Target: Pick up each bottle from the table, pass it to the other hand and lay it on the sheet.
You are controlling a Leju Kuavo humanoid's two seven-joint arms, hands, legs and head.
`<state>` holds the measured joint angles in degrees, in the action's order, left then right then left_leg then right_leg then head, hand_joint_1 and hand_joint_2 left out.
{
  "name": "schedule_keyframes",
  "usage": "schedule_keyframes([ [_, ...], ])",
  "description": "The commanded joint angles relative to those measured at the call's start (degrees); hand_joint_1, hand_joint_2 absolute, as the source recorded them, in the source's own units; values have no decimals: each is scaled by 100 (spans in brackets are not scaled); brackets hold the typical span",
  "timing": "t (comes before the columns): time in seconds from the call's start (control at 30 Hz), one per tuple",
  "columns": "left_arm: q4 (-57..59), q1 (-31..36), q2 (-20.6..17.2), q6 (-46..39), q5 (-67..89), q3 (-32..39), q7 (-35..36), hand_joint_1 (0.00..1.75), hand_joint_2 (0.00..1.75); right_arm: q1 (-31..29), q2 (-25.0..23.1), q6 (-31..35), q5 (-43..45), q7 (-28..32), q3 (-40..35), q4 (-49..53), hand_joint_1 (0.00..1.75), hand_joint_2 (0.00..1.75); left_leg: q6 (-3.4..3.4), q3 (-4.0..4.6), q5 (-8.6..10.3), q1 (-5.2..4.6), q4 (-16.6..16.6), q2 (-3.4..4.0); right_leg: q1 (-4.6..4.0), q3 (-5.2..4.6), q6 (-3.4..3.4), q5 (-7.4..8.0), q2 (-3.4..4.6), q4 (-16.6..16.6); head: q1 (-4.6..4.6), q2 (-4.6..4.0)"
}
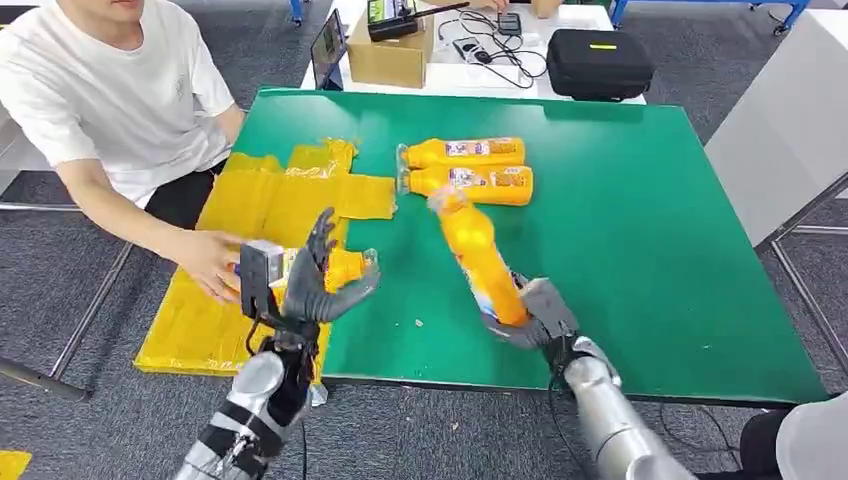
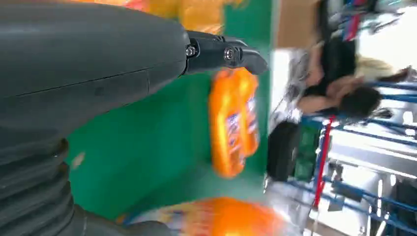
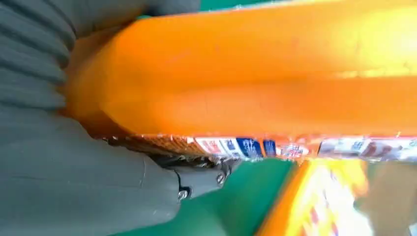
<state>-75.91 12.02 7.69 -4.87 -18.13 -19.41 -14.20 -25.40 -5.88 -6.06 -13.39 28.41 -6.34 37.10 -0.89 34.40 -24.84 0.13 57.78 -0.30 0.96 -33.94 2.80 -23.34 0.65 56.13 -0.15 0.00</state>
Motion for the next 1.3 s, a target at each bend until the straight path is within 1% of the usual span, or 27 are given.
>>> schedule_keyframes([
  [0.03,85,-738,70,954,-1181,-676,245,0,175,1053,-386,1103,1533,-90,-124,3474,175,175,4,9,-7,-3,-2,-12,1,-6,-9,-14,-15,3,2,0],
  [0.07,-62,-794,34,1092,-1212,-872,282,0,175,1123,-384,1132,1672,-54,-171,3683,175,175,2,21,-5,-3,-1,-24,3,-15,-5,-12,-15,2,-2,0],
  [0.13,-301,-821,-107,1336,-1072,-1260,230,0,175,1207,-391,1280,1638,73,-307,3959,175,175,1,29,-9,-1,4,-31,1,-16,-5,-16,-23,3,2,0],
  [0.17,-339,-843,-93,1343,-1024,-1308,169,0,175,1210,-409,1317,1611,94,-351,3971,175,175,2,20,-18,2,7,-22,-3,-7,-8,-21,-18,2,2,0],
  [0.2,-339,-843,-93,1343,-1024,-1308,169,0,175,1210,-409,1317,1611,94,-351,3971,175,175,2,38,-8,-3,3,-24,3,-24,-6,-13,-18,2,2,0],
  [0.23,-339,-843,-93,1343,-1024,-1308,169,0,175,1210,-409,1317,1611,94,-351,3971,175,175,4,26,-17,-2,5,-18,1,-13,-12,-21,-17,4,0,0],
  [0.27,-363,-747,-231,1485,-806,-1470,-64,0,175,1146,-334,1279,1499,109,-571,3820,175,175,3,40,-11,-2,2,-23,1,-24,-10,-13,-20,-1,0,0],
  [0.3,-349,-722,-279,1567,-729,-1520,-138,0,175,1092,-262,1162,1383,51,-797,3672,175,175,5,26,-15,-2,0,-25,0,-11,-14,-18,-23,-2,2,0],
  [0.33,-321,-725,-287,1602,-670,-1523,-172,0,175,1038,-251,1072,1288,27,-976,3486,175,175,5,35,-10,-2,0,-23,1,-21,-12,-12,-19,-3,4,0],
  [0.37,-273,-723,-279,1645,-604,-1529,-174,0,175,973,-198,1007,905,110,-1339,3211,175,175,4,37,-8,-4,-4,-17,2,-26,-10,-7,-12,-6,0,0],
  [0.43,-171,-714,-219,1619,-581,-1485,-165,0,175,972,-288,1101,511,291,-1699,2900,175,175,4,31,-9,-2,-6,-8,0,-22,-10,-5,-3,-9,2,0],
  [0.47,-99,-680,-159,1551,-589,-1435,-172,0,175,966,-324,1137,232,369,-2022,2743,175,175,7,20,-13,2,-7,2,-4,-13,-15,-5,4,-10,2,0],
  [0.5,-80,-662,-116,1479,-602,-1384,-191,0,175,993,-372,1194,101,414,-2190,2676,175,175,9,8,-17,4,-8,5,-7,-4,-19,-8,6,-11,0,0],
  [0.57,-159,-637,-40,1314,-601,-1282,-303,0,175,1063,-453,1229,-59,464,-2529,2565,175,175,5,27,-9,4,-7,-10,-6,-21,-10,-7,-7,-9,0,0],
  [0.6,-269,-654,-2,1182,-599,-1215,-408,0,175,1091,-456,1215,-109,474,-2715,2524,175,175,7,18,-12,5,-9,-10,-7,-11,-14,-11,-12,-9,2,0],
  [0.63,-377,-665,7,1081,-569,-1178,-480,0,175,1172,-499,1302,-23,490,-2702,2545,175,175,6,27,-9,8,-6,-13,-9,-19,-11,-9,-11,-8,2,0],
  [0.7,-701,-730,40,733,-577,-1015,-650,0,175,1202,-436,1555,-231,495,-2975,2520,175,175,9,6,-21,13,-5,-11,-15,2,-18,-20,-12,-7,0,0],
  [0.77,-823,-732,8,688,-604,-990,-597,0,175,1210,-395,1588,-226,513,-3016,2522,175,175,3,31,-12,12,-1,-15,-12,-19,-10,-11,-11,-6,2,0],
  [0.8,-952,-782,32,539,-590,-919,-751,0,175,1233,-391,1516,-79,513,-3008,2548,175,175,4,19,-16,9,-4,-15,-9,-7,-12,-16,-13,-7,0,0],
  [0.83,-1117,-863,92,451,-601,-837,-864,0,175,1260,-380,1448,40,476,-2981,2565,175,175,3,35,-9,7,-5,-15,-6,-23,-9,-10,-12,-6,2,0],
  [0.9,-1415,-998,144,232,-480,-770,-953,0,175,1266,-336,1521,2,448,-2998,2529,175,175,5,15,-19,11,-1,-16,-11,0,-16,-19,-17,-7,0,0],
  [0.93,-1550,-1032,159,59,-412,-725,-1035,0,175,1271,-334,1500,30,454,-2994,2524,175,175,3,35,-11,7,-1,-22,-6,-20,-10,-13,-18,-6,4,0],
  [1.1,-1605,-1011,167,-46,-399,-633,-1110,0,175,1272,-340,1477,36,454,-3019,2537,175,175,7,15,-17,6,-5,-20,-8,1,-19,-18,-21,-9,2,0],
  [1.13,-1666,-1016,161,-45,-421,-614,-1142,0,175,1278,-352,1466,55,448,-3015,2526,175,175,5,40,-8,2,-4,-27,-3,-24,-12,-11,-23,-7,2,0],
  [1.2,-1831,-1053,139,216,-739,-596,-1105,0,175,1275,-358,1435,87,439,-3021,2456,175,175,10,18,-16,7,-3,-27,-9,-2,-21,-20,-26,-7,2,0],
  [1.27,-1889,-1068,129,226,-751,-585,-1097,0,175,1269,-354,1435,90,439,-3022,2428,175,175,4,40,-9,3,-4,-23,-4,-27,-11,-11,-19,-6,2,0],
  [1.3,-1937,-1091,100,385,-926,-612,-972,0,175,1254,-351,1422,96,439,-3021,2374,175,175,6,28,-13,5,-5,-19,-6,-15,-15,-14,-18,-8,2,0],
])
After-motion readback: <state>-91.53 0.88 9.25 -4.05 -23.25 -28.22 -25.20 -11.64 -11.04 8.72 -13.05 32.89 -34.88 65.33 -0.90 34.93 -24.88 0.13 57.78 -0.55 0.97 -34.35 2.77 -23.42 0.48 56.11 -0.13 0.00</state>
